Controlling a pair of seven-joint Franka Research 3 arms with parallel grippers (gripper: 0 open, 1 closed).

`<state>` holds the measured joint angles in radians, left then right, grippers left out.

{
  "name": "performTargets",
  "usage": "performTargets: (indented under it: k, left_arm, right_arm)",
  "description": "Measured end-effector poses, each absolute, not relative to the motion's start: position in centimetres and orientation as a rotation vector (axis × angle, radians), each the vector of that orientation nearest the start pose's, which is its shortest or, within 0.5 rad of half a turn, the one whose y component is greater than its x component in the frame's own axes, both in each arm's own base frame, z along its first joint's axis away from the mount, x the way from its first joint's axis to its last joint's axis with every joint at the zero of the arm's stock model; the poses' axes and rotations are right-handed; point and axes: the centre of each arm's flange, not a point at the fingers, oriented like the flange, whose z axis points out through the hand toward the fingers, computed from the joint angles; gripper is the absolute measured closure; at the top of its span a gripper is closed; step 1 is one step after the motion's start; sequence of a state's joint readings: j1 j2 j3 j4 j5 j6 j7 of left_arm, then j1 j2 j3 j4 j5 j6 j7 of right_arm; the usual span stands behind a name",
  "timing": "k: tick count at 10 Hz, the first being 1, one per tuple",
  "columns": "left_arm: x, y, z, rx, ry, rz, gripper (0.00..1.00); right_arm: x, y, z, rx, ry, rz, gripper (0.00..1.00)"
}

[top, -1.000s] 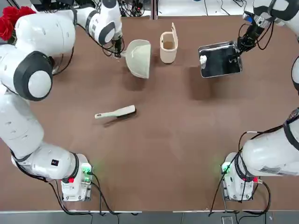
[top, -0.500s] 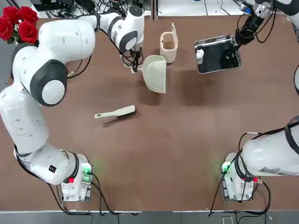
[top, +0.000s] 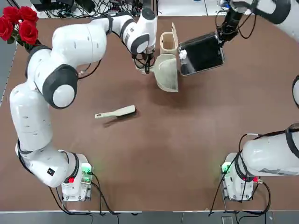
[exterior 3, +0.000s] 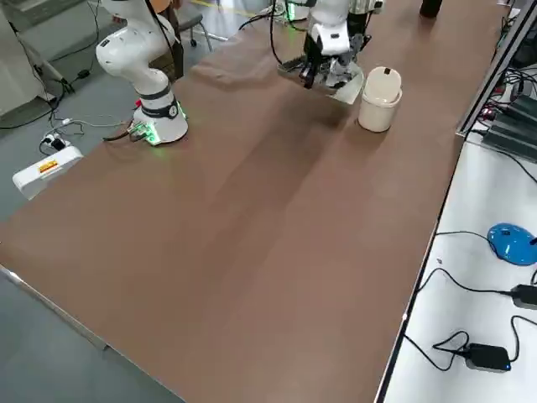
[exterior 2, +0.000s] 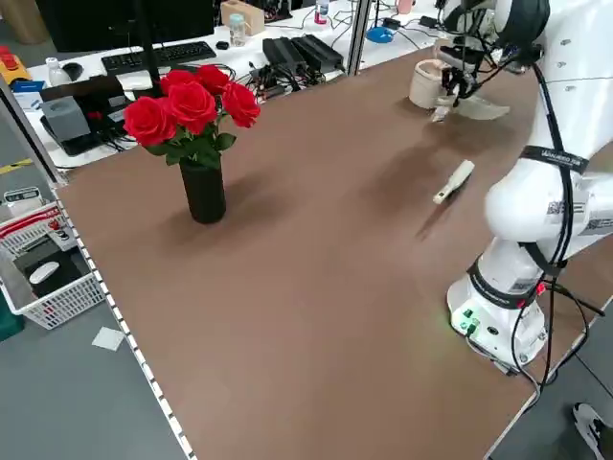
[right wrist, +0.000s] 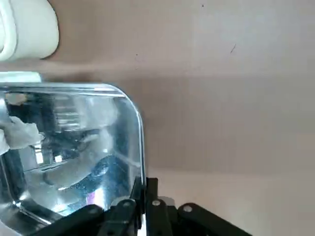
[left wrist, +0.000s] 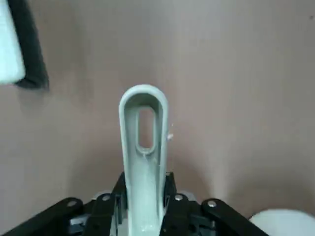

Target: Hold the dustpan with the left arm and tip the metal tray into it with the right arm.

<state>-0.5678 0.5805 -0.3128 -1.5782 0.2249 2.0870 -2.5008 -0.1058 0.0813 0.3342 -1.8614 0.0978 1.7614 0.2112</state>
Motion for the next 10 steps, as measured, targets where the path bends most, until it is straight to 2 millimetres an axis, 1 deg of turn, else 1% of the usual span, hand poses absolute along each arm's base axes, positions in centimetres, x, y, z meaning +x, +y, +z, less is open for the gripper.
performTargets:
  k: [2,4,6,8,9,10]
  left_arm:
    - [46.6,-51.0,30.9,-2.216,-2.174,-0.041,0.67]
    - [46.6,-50.9,30.9,-2.214,-2.175,-0.042,0.67]
    - [46.6,-50.9,30.8,-2.213,-2.174,-0.042,0.67]
    - [46.7,-51.0,30.9,-2.213,-2.176,-0.041,0.67]
    - [46.7,-51.0,30.9,-2.214,-2.176,-0.041,0.67]
    - [46.7,-51.0,30.9,-2.214,-2.176,-0.041,0.67]
  right_arm:
    - [53.6,18.1,47.2,-3.148,0.008,0.243,0.95]
    - [52.4,22.2,48.3,-3.252,0.005,0.149,0.95]
    - [50.6,26.5,49.9,-3.351,0.024,0.037,0.95]
    - [49.5,29.7,51.0,-3.48,-0.037,-0.098,0.95]
    - [49.2,31.1,50.9,-3.538,-0.066,-0.164,0.95]
    - [49.3,32.1,50.7,-3.558,-0.074,-0.189,0.95]
